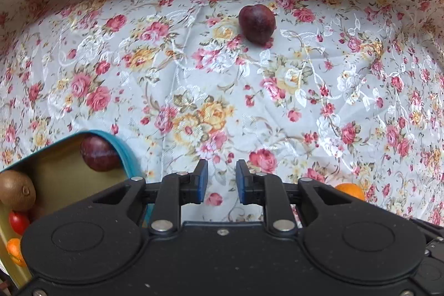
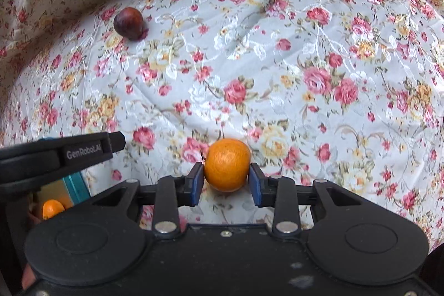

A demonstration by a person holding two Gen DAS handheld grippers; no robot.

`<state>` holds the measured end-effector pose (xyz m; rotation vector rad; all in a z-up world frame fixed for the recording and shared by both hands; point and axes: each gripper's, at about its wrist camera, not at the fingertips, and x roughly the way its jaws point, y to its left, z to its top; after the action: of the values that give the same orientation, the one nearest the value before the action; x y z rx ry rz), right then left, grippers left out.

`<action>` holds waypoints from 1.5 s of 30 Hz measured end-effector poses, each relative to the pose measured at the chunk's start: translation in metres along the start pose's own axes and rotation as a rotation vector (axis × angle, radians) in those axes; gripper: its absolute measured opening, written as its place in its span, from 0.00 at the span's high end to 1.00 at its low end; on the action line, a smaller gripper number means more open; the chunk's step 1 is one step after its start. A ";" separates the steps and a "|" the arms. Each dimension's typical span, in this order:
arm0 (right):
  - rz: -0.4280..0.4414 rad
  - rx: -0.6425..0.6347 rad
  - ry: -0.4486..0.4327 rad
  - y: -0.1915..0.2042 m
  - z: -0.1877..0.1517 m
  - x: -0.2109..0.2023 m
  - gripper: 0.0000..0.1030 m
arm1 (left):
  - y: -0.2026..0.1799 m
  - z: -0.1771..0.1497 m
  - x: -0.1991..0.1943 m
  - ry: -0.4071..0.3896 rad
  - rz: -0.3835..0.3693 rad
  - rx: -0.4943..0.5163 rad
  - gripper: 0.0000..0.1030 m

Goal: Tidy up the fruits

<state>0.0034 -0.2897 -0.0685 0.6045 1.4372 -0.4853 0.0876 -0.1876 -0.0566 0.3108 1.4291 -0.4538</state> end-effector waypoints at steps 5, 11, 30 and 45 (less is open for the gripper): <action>-0.019 -0.024 -0.005 -0.001 -0.020 -0.002 0.66 | 0.010 -0.026 -0.010 -0.029 -0.015 -0.029 0.72; 0.025 0.053 -0.035 -0.020 -0.014 -0.011 0.67 | -0.001 -0.005 -0.018 -0.139 0.014 -0.005 0.54; 0.026 0.105 -0.206 -0.036 0.025 -0.053 0.67 | -0.041 0.077 0.003 -0.214 0.098 0.112 0.44; 0.058 0.081 -0.351 -0.018 0.035 -0.071 0.67 | -0.054 0.098 0.027 -0.200 0.128 0.167 0.43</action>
<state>0.0128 -0.3298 0.0021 0.5913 1.0691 -0.5752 0.1493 -0.2836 -0.0677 0.4753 1.1719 -0.4860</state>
